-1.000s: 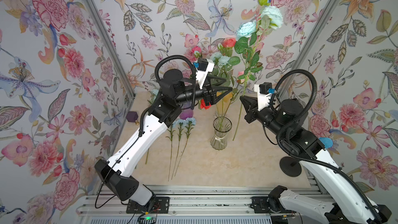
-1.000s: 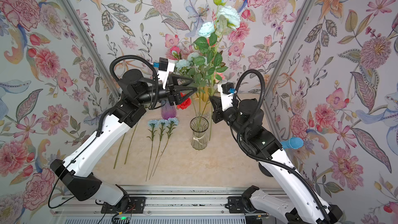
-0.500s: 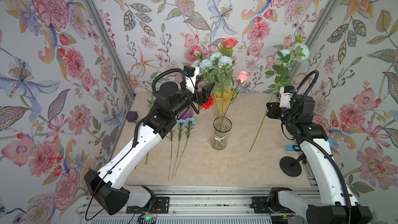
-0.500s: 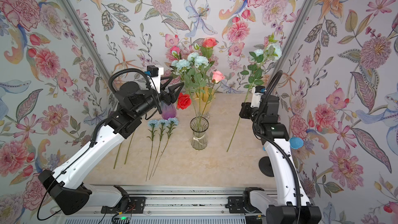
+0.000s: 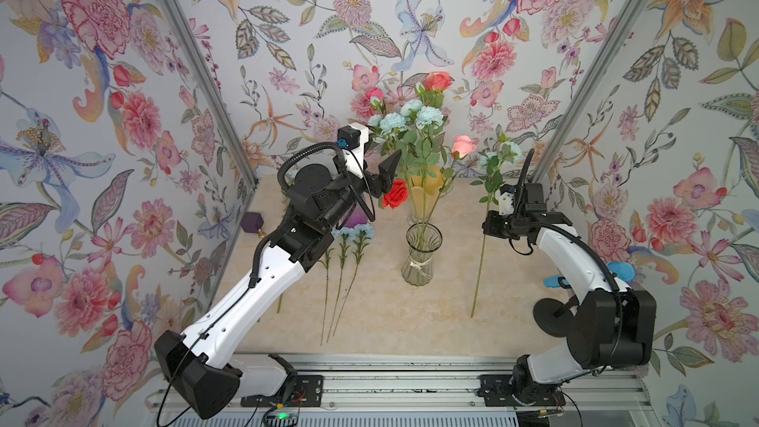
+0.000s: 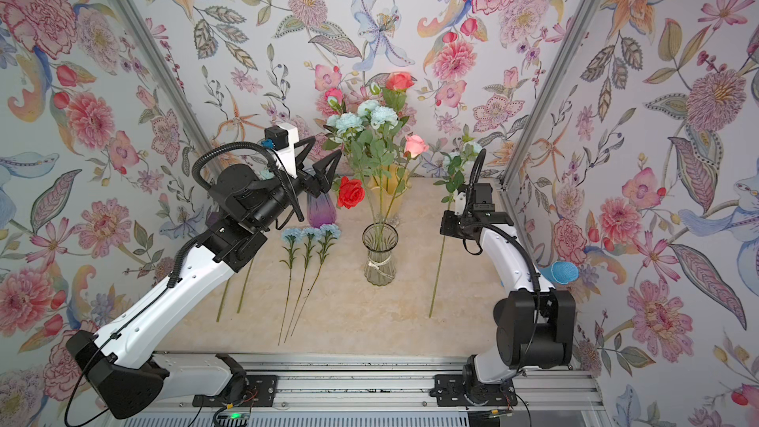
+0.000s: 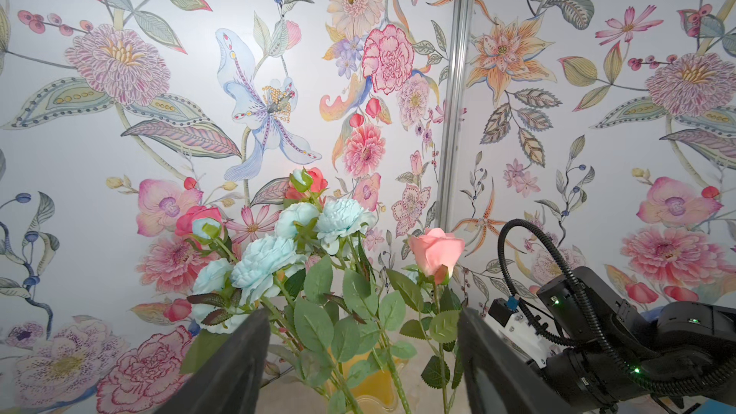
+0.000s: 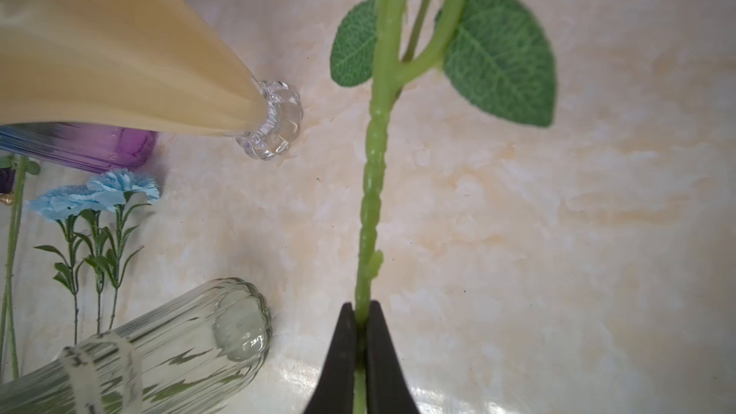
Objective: Pick out blue flowers from the vase
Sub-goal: Place the flower at the center of the board.
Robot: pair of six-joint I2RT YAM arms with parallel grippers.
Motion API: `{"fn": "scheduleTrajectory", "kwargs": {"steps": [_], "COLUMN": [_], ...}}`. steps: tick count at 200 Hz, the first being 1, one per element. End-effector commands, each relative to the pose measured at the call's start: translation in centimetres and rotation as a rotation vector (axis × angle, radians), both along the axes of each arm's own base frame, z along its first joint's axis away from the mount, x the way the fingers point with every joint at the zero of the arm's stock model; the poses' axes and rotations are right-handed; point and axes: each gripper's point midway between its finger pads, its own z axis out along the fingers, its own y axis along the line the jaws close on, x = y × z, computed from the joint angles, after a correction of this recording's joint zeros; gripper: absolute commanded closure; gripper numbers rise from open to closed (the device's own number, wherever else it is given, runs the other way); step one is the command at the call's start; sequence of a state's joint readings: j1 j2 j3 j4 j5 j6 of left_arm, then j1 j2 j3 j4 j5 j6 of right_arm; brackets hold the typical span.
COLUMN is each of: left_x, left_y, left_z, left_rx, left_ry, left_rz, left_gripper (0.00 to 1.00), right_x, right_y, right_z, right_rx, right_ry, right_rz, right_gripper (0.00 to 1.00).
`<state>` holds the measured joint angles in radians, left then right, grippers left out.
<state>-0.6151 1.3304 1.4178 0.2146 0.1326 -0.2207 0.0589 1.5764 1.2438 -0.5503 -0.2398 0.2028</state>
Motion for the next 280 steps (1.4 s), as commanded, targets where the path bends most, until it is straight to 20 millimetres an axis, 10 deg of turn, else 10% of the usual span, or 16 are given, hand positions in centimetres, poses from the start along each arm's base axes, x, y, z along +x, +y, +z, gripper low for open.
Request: {"fn": "scheduleTrajectory", "kwargs": {"steps": [1,143,280], "left_x": [0.8,0.3,1.1], "left_y": [0.3,0.2,0.0], "left_z": [-0.3,-0.1,-0.7], "left_rx": [0.013,0.014,0.026], "left_ry": [-0.019,-0.030,-0.009], "left_rz": [0.041,0.018,0.039], "left_gripper": [0.20,0.15,0.16], "right_x": [0.3,0.3,-1.7], "right_y": [0.7,4.0,4.9], "right_z": [-1.0,-11.1,-10.8], "right_rx": [-0.012,-0.092,-0.166], "right_ry": [0.046,0.357,0.439], "right_rz": [0.032,0.166,0.208], "right_gripper": [1.00,1.00,0.89]}}
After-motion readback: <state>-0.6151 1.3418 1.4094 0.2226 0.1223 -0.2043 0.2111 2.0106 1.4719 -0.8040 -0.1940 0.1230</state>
